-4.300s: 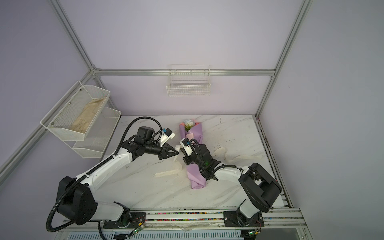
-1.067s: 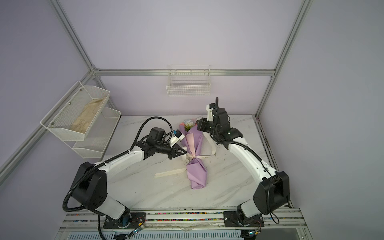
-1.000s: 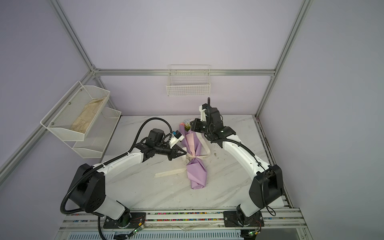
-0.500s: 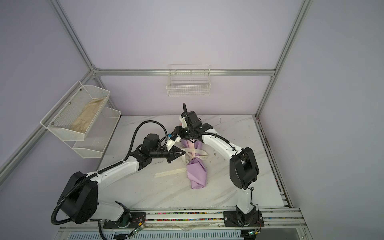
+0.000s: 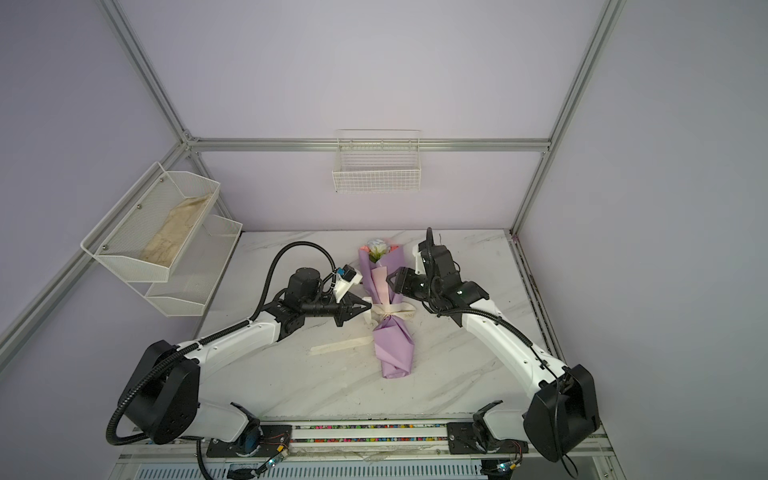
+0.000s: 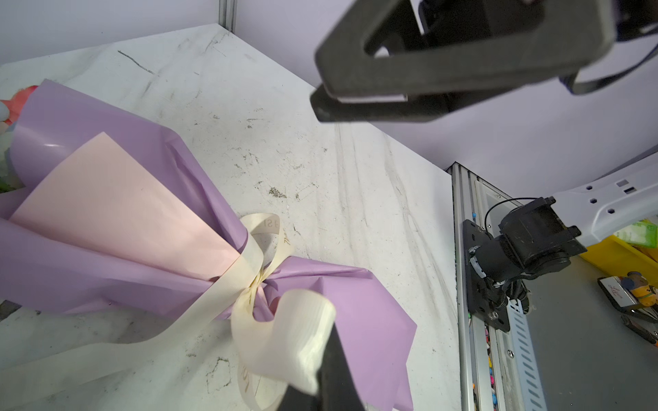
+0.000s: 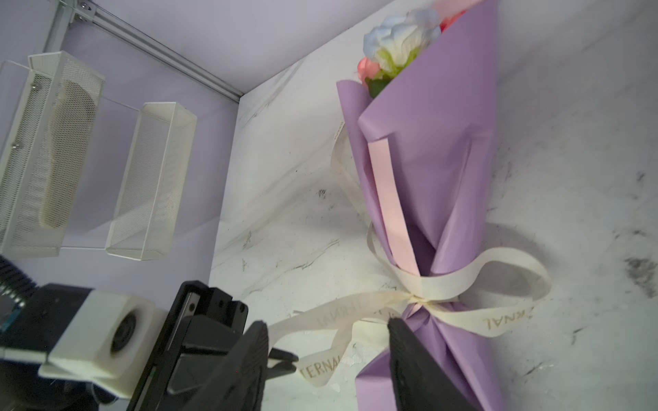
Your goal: Tie the bouquet of fake flowers
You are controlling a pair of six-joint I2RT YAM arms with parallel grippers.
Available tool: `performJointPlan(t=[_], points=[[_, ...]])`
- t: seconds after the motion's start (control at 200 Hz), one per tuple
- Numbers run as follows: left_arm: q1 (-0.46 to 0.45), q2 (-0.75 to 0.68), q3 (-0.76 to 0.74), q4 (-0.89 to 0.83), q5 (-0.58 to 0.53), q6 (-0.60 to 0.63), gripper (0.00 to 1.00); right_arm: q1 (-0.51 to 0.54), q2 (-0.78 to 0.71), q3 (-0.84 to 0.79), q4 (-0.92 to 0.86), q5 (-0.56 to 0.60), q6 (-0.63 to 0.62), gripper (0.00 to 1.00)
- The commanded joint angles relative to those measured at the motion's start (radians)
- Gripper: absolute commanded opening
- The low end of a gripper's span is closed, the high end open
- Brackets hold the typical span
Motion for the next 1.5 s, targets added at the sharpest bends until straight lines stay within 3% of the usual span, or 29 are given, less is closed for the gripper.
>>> performJointPlan(t=[0.0, 0.3, 0.585, 0.955, 1.32, 1.385, 1.495], points=[[-0.004, 0.002, 0.043, -0.012, 0.003, -0.012, 0.02, 0.007, -0.053, -0.088, 0.21, -0.081, 0.157, 0.55], [-0.004, 0.011, 0.055, -0.025, 0.007, -0.003, 0.03, 0.048, 0.012, -0.039, 0.155, -0.121, 0.163, 0.54], [-0.004, 0.036, 0.053, -0.012, 0.04, -0.006, 0.05, 0.068, 0.051, -0.069, 0.285, -0.179, 0.289, 0.55], [-0.004, 0.029, 0.058, -0.003, 0.036, 0.001, 0.07, 0.118, 0.168, -0.026, 0.189, -0.186, 0.243, 0.53], [-0.004, 0.044, 0.064, -0.006, 0.059, 0.006, 0.08, 0.136, 0.223, -0.021, 0.23, -0.263, 0.21, 0.45], [-0.004, 0.042, 0.065, -0.01, 0.063, 0.007, 0.08, 0.136, 0.233, -0.013, 0.219, -0.27, 0.197, 0.41], [-0.004, 0.034, 0.064, -0.015, 0.051, 0.013, 0.09, 0.135, 0.235, -0.011, 0.195, -0.264, 0.177, 0.26]])
